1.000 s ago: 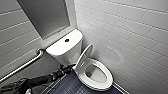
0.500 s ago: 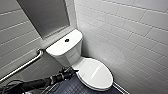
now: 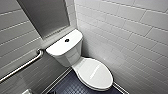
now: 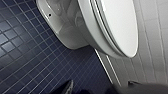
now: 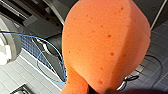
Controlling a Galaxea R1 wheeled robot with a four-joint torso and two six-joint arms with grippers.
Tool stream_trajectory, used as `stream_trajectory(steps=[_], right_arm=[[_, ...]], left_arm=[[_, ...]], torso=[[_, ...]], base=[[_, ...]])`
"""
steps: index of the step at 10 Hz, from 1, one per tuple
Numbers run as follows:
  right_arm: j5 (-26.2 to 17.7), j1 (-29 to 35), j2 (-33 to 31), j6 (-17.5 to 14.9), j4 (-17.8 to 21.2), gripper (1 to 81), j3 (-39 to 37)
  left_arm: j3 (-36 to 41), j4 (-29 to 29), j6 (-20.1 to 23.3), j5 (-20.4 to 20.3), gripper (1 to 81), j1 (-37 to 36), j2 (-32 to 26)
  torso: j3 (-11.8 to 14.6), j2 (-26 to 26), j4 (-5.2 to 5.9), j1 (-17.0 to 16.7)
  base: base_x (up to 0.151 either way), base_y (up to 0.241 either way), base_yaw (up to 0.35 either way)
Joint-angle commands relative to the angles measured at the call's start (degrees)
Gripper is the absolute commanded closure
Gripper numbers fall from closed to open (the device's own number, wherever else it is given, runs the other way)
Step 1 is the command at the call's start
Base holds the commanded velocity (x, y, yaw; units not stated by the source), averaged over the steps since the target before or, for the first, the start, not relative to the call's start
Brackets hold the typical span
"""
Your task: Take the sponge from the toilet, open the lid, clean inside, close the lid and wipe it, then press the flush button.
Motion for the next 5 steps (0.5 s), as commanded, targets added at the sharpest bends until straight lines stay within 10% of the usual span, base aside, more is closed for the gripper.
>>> stream_trajectory(steps=[1,5], right_arm=[[-0.2,-2.9,-6.1,-0.3,-1.3,81.1,7.5],[8.5,-2.2,-19.9,2.8,-1.2,81.1,19.5]], left_arm=[[-2.8,25.8,0.4,-2.9,1.0,23.4,-2.4],[-5.7,25.3,0.3,6.3,1.0,36.6,2.3]], torso=[[0.0,0.0,0.0,0.0],[0.0,0.0,0.0,0.0]], base=[[0.0,0.0,0.0],[0.0,0.0,0.0]])
